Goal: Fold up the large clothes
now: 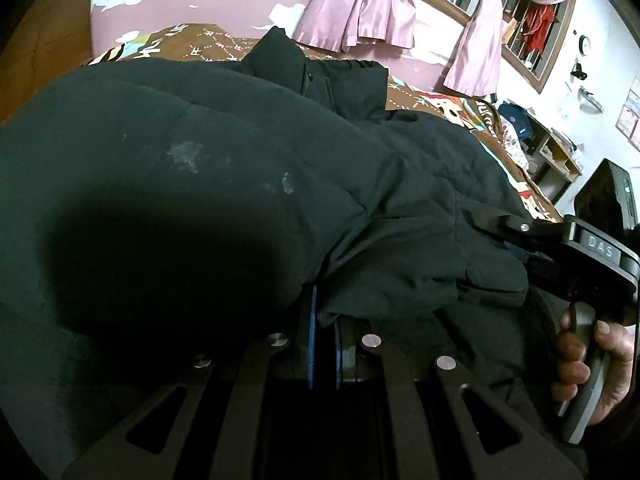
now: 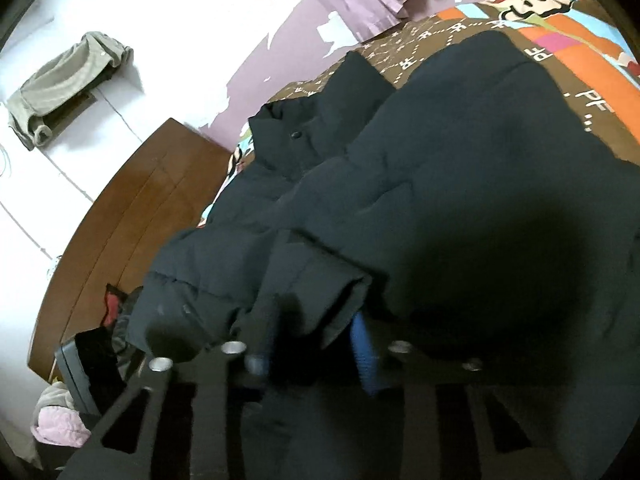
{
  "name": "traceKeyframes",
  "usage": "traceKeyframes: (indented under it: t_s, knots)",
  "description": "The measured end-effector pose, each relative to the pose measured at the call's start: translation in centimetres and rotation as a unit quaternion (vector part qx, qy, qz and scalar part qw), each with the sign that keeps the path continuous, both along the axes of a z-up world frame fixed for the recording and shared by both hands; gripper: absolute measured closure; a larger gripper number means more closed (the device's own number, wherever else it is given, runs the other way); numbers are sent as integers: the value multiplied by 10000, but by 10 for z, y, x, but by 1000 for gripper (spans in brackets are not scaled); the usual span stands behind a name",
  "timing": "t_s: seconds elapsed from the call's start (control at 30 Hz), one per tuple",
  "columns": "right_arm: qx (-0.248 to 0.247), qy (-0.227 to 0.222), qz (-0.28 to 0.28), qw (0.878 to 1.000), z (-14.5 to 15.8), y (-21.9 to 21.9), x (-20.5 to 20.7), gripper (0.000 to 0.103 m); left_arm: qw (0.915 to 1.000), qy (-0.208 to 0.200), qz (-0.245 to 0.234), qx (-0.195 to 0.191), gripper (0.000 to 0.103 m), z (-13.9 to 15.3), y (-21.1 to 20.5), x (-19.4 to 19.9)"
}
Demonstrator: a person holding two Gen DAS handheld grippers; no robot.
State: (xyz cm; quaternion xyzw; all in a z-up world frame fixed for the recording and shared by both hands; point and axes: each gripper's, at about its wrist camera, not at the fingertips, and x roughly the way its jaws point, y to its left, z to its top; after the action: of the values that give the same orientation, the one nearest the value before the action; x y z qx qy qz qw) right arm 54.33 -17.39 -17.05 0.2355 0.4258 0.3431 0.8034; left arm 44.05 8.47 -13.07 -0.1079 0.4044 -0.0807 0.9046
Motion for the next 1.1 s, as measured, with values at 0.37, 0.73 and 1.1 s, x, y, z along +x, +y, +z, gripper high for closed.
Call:
traceKeyframes:
  t_s: [0.37, 0.73, 1.1]
  knots:
    - [-364, -1345, -414, 9894, 62, -9, -14, 98, 9978, -534, -377, -97, 84, 30, -7, -19]
    - [-1160, -1717, -1667, 9640, 69, -58, 7, 98, 9929, -1048, -507, -230, 55, 79, -8, -28]
    - [-2124, -1883, -2087, 9359, 60, -58, 5, 37, 9930, -567, 574, 866, 54, 88, 37, 23]
